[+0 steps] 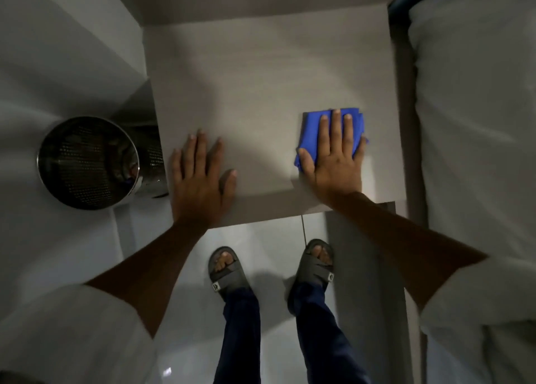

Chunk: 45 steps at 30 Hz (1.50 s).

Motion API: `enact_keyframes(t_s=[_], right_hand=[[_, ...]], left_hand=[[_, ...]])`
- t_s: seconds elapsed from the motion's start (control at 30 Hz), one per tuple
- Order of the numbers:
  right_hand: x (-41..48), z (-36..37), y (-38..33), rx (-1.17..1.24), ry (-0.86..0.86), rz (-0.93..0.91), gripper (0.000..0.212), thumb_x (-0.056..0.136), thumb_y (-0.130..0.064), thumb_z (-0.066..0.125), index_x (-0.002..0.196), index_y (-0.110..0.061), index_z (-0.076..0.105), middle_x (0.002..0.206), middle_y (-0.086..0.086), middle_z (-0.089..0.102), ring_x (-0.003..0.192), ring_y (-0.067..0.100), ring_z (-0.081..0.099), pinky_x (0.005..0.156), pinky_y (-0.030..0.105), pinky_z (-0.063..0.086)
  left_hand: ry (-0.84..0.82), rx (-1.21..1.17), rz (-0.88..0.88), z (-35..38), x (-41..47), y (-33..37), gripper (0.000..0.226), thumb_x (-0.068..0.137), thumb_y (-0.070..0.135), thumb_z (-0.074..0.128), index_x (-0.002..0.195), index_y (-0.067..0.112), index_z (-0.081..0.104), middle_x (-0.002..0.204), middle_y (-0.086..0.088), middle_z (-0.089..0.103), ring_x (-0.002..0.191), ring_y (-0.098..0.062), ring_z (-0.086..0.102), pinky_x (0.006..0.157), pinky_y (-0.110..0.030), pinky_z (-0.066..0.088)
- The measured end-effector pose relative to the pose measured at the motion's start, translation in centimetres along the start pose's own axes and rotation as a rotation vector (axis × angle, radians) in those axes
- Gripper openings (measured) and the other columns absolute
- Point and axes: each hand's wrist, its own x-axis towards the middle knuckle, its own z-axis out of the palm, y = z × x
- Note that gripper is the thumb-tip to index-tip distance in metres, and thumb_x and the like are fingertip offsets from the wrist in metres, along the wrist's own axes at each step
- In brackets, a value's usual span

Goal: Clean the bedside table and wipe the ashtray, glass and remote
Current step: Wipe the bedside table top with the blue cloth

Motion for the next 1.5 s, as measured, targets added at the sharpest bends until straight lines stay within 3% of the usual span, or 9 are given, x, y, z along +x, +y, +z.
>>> enact_keyframes(t_s=[0.2, 0.33, 0.63, 0.83, 0.97, 1.1, 1.2, 1.3, 1.5], right_hand=[[-3.0, 1.7, -6.8, 0.016, 0.013, -0.193, 0.072, 0.097, -0.056, 0.026, 0.154, -0.014, 0.013, 0.163, 0.010, 0.011, 0.150, 0.028, 0.005, 0.117, 0.059, 0.007], [-6.0, 2.8, -3.8, 0.017, 0.011, -0.259, 0.070, 0.098, -0.054, 0.027, 0.154, -0.014, 0.014, 0.163, 0.010, 0.012, 0.151, 0.027, 0.004, 0.118, 0.058, 0.009], [-5.8, 1.1, 7.8, 0.034, 0.016, 0.039, 0.070, 0.097, -0.052, 0.025, 0.154, -0.016, 0.007, 0.163, 0.010, 0.008, 0.150, 0.028, 0.002, 0.118, 0.059, 0.007], [-0.5, -0.3, 8.5, 0.070, 0.051, 0.147, 0.070, 0.098, -0.054, 0.018, 0.154, -0.018, 0.001, 0.164, 0.008, 0.001, 0.150, 0.026, -0.004, 0.118, 0.058, 0.006], [1.8, -0.4, 5.8, 0.078, 0.110, 0.213, 0.070, 0.097, -0.052, 0.020, 0.154, -0.015, 0.008, 0.163, 0.009, 0.007, 0.151, 0.028, 0.002, 0.116, 0.061, 0.010], [2.7, 0.1, -0.8, 0.062, 0.120, 0.062, 0.069, 0.097, -0.052, 0.026, 0.154, -0.015, 0.014, 0.163, 0.009, 0.012, 0.150, 0.027, 0.006, 0.118, 0.058, 0.007], [2.1, 0.9, -6.5, 0.052, 0.108, -0.168, 0.069, 0.096, -0.052, 0.030, 0.154, -0.016, 0.017, 0.163, 0.008, 0.014, 0.150, 0.025, 0.008, 0.118, 0.056, 0.007], [1.9, 1.4, -7.6, 0.040, 0.077, -0.320, 0.068, 0.097, -0.053, 0.029, 0.154, -0.017, 0.016, 0.163, 0.006, 0.014, 0.151, 0.023, 0.007, 0.119, 0.055, 0.008], [6.1, -0.8, 1.2, 0.076, 0.114, -0.045, 0.067, 0.098, -0.053, 0.024, 0.154, -0.020, 0.012, 0.164, 0.005, 0.008, 0.151, 0.023, 0.003, 0.118, 0.055, 0.003]], left_hand=[[0.028, -0.047, -0.011, 0.2, 0.0, -0.1, 0.060, 0.099, 0.047, 0.026, 0.153, 0.021, 0.020, 0.163, -0.013, 0.016, 0.151, -0.027, 0.011, 0.121, -0.051, 0.012], [0.047, -0.018, -0.018, 0.6, -0.1, -0.2, 0.060, 0.099, 0.047, 0.026, 0.153, 0.022, 0.020, 0.163, -0.013, 0.017, 0.151, -0.029, 0.014, 0.121, -0.051, 0.013], [0.060, 0.016, -0.048, 0.4, -0.4, 0.2, 0.060, 0.098, 0.047, 0.025, 0.153, 0.022, 0.023, 0.162, -0.013, 0.019, 0.150, -0.029, 0.017, 0.119, -0.053, 0.016], [0.093, -0.019, -0.037, 0.4, -0.4, 0.2, 0.061, 0.097, 0.048, 0.026, 0.152, 0.021, 0.026, 0.161, -0.014, 0.022, 0.149, -0.030, 0.019, 0.118, -0.053, 0.017], [0.128, -0.018, -0.011, 0.5, -0.3, 0.1, 0.060, 0.097, 0.047, 0.028, 0.150, 0.020, 0.030, 0.160, -0.015, 0.025, 0.149, -0.030, 0.022, 0.118, -0.052, 0.017], [0.137, -0.027, -0.015, 0.6, -0.3, 0.2, 0.061, 0.097, 0.048, 0.029, 0.150, 0.020, 0.031, 0.161, -0.014, 0.025, 0.149, -0.030, 0.022, 0.119, -0.052, 0.017], [0.179, -0.030, 0.000, 0.8, -0.5, 0.0, 0.059, 0.097, 0.046, 0.034, 0.149, 0.018, 0.034, 0.159, -0.015, 0.029, 0.147, -0.030, 0.026, 0.118, -0.051, 0.020], [0.191, -0.022, -0.005, 0.9, -0.7, -0.1, 0.060, 0.096, 0.045, 0.037, 0.149, 0.018, 0.035, 0.159, -0.014, 0.029, 0.147, -0.029, 0.027, 0.118, -0.052, 0.019], [0.110, -0.029, -0.082, 0.2, -0.5, -0.1, 0.067, 0.095, 0.054, 0.033, 0.151, 0.017, 0.029, 0.161, -0.016, 0.023, 0.149, -0.031, 0.019, 0.118, -0.059, 0.010]])
